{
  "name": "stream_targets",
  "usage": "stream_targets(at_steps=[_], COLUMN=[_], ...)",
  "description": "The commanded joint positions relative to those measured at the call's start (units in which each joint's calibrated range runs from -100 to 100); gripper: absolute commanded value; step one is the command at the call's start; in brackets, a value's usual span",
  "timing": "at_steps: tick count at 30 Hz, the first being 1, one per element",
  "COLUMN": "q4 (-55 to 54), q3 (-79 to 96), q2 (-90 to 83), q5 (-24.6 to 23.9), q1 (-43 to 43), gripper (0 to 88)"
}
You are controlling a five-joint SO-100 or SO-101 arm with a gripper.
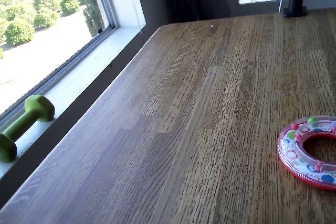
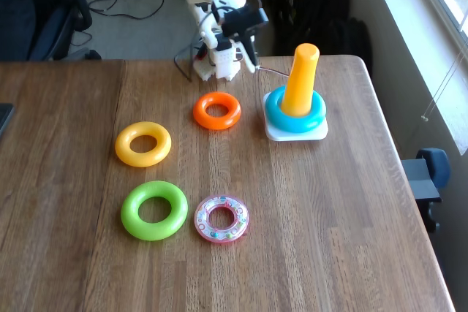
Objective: Pick and place the blue ring
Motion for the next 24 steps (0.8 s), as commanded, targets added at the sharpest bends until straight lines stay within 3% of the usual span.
stream_targets(at_steps=[1, 11, 24], q4=[-0.7, -0.4, 0.0], q3=[1.0, 7.5, 8.2], q2=[-7.1, -14.1, -14.1], q5=[0.5, 0.5, 0.5], q1=[6.8, 17.4, 19.5], gripper=[41.6, 40.6, 15.9])
